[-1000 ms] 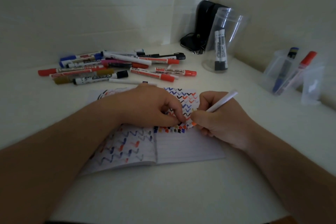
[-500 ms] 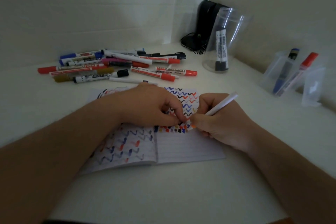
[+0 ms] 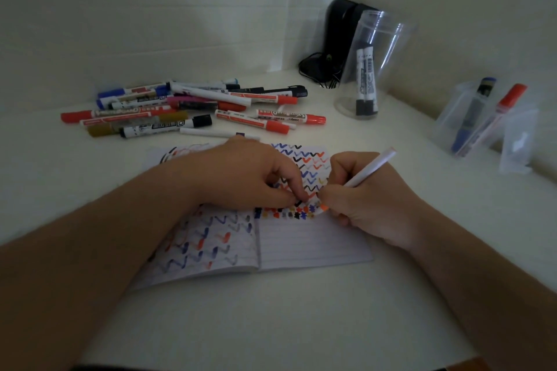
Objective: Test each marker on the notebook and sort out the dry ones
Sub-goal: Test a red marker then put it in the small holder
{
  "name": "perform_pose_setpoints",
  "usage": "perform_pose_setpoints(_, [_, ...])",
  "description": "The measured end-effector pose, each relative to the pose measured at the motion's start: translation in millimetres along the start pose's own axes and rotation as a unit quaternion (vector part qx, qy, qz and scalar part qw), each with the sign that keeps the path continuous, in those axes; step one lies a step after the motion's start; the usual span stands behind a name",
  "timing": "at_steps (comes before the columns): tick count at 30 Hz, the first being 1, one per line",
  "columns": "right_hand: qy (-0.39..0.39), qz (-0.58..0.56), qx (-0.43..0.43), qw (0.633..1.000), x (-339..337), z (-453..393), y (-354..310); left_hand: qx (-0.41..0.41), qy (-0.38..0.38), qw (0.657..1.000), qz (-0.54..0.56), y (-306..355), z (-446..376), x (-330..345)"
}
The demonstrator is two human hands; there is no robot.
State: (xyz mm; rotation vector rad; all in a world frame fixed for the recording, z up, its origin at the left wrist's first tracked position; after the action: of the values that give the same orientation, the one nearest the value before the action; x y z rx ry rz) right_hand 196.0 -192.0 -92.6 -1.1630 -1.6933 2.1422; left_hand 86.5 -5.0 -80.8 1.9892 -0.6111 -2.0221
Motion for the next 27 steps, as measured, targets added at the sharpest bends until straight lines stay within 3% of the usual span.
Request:
perform_pose_setpoints(7, [-0.013,-0.025,0.002,1.0,0.5,0.4,-2.1,-0.026,-0.017,0.999,-0.005,3.7,1.5,-2.1])
perform_pose_setpoints(12, [-0.045,-0.274,0.007,0.961,-11.2,-5.6,-1.4,-0.048,0.027,0.996,0.073,3.6,8.2,-8.0])
perform_pose_setpoints(16, [-0.099,-0.382,-0.002,0.919,-17.2,-7.4,-2.5,-0.019,0.095,0.987,0.125,4.6,9.9,-11.4])
perform_pose_setpoints(21, [-0.12,-0.43,0.009,0.895,-18.5,-11.8,-0.7,-0.014,0.084,0.985,0.148,10.0,10.2,-11.5])
perform_pose_setpoints(27, [-0.09,-0.402,0.029,0.911,-13.0,-13.5,2.7,-0.006,0.073,0.99,0.121,13.9,10.1,-12.3])
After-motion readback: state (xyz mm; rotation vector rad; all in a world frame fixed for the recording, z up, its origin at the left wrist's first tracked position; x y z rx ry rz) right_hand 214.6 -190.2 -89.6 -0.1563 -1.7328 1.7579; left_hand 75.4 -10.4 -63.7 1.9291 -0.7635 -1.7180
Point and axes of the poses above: each hand's wrist, its own z-axis away from the middle knuckle, its own x-axis out of the palm, y = z × x, the point moved 1 cm from there along -z, towards the middle knuckle, and after that the axes turned 7 degrees about x, right-handed, at the moved point
